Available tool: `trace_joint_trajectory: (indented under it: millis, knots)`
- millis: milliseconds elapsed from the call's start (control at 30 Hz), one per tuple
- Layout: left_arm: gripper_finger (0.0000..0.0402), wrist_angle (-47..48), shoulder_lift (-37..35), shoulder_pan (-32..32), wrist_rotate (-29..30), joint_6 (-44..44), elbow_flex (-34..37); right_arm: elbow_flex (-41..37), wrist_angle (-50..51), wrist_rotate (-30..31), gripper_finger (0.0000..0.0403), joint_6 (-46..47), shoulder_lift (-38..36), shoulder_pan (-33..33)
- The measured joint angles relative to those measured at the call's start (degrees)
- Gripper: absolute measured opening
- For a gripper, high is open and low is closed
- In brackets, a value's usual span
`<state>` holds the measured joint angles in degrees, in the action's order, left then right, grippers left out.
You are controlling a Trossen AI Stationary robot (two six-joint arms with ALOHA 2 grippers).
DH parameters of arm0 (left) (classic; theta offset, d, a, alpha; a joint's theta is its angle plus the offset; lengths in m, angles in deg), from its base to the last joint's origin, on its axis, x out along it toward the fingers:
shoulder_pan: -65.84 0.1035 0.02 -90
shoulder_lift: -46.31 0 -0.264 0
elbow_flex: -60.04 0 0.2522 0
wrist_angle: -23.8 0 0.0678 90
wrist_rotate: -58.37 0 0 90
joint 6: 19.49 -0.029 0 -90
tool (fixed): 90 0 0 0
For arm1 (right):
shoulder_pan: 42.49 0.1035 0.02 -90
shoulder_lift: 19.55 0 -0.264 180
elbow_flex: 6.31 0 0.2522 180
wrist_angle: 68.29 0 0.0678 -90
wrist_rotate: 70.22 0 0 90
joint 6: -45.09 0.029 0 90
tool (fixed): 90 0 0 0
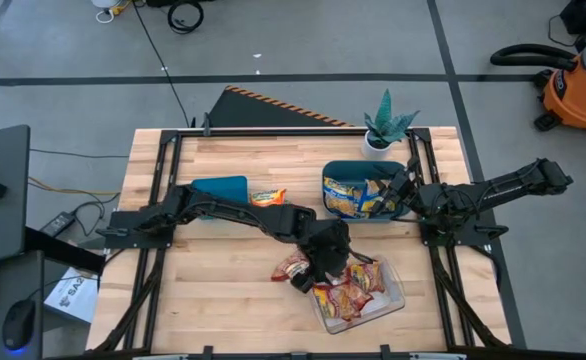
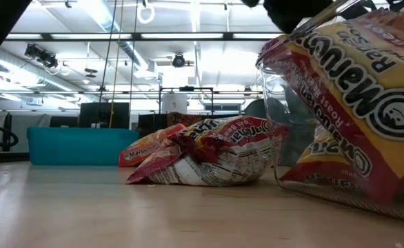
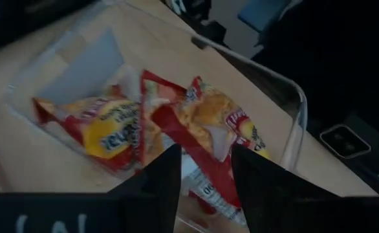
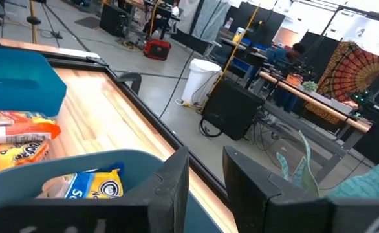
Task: Sort Maruchan noodles
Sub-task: Put the red noodle pack into the transparent bin
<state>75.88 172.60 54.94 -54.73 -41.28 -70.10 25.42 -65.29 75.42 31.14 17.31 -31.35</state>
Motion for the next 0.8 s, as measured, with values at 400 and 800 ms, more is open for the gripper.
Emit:
trace_joint_trajectory:
  millis: [400, 800]
  knots:
    - [0.0141, -8.2, 1.5, -2.2, -1.0, -1.8, 1.0, 0.0, -0.3, -0.2, 0.0101, 0.2, 0.0, -0.1]
    - [0.0141, -6.2, 4.3, -1.3, 3.8, 0.1, 1.6, 0.0, -0.1, -0.3, 0.0101, 0.2, 0.0, -0.1]
